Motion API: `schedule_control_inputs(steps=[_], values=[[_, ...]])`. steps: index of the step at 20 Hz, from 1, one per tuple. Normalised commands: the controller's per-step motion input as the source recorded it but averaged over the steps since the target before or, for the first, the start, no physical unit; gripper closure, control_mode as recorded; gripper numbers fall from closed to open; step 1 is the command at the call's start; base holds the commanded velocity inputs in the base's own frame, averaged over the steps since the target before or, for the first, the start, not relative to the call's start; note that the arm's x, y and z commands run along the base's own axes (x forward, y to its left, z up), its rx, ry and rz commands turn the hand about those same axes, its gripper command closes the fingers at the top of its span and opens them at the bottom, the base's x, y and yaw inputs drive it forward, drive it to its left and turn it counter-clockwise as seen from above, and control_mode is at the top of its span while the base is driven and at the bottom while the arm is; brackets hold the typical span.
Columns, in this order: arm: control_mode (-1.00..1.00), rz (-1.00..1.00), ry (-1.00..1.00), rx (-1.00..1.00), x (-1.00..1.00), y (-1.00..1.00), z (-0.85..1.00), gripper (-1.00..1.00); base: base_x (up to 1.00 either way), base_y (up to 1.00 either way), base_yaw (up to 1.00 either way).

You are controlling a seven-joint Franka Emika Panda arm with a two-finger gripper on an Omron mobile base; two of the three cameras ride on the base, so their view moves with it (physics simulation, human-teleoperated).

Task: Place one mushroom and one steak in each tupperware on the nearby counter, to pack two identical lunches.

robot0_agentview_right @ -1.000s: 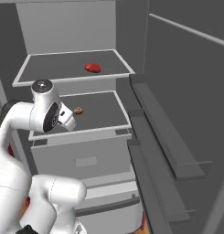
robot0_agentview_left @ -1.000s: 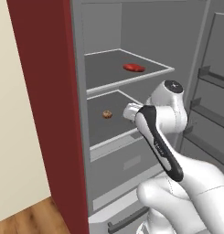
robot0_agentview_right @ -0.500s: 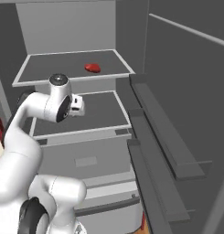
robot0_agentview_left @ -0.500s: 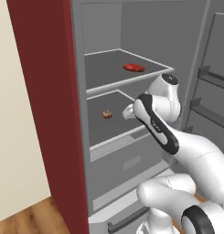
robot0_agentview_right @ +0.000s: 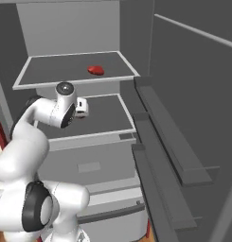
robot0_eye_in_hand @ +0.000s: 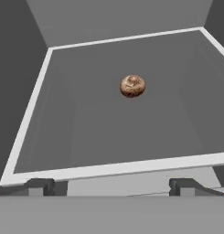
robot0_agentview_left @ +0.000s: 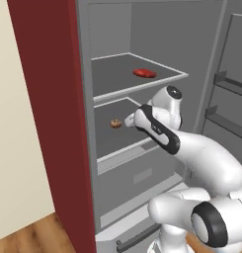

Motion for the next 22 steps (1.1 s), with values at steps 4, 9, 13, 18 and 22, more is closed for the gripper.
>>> schedule_control_inputs(steps=[4,9,13,18,22], values=[[-1.0,0.0,0.09,-0.02,0.8,0.12,-0.01,-1.0,0.0,0.0,0.0],[-1.0,0.0,0.16,-0.06,0.51,0.2,-0.46,-1.0,0.0,0.0,0.0],[-1.0,0.0,0.06,-0.04,0.19,0.28,-0.39,-1.0,0.0,0.0,0.0],[-1.0,0.0,-0.1,-0.02,0.19,0.11,-0.05,-1.0,0.0,0.0,0.0],[-1.0,0.0,-0.1,-0.02,0.07,0.0,-0.09,-1.0,0.0,0.0,0.0]])
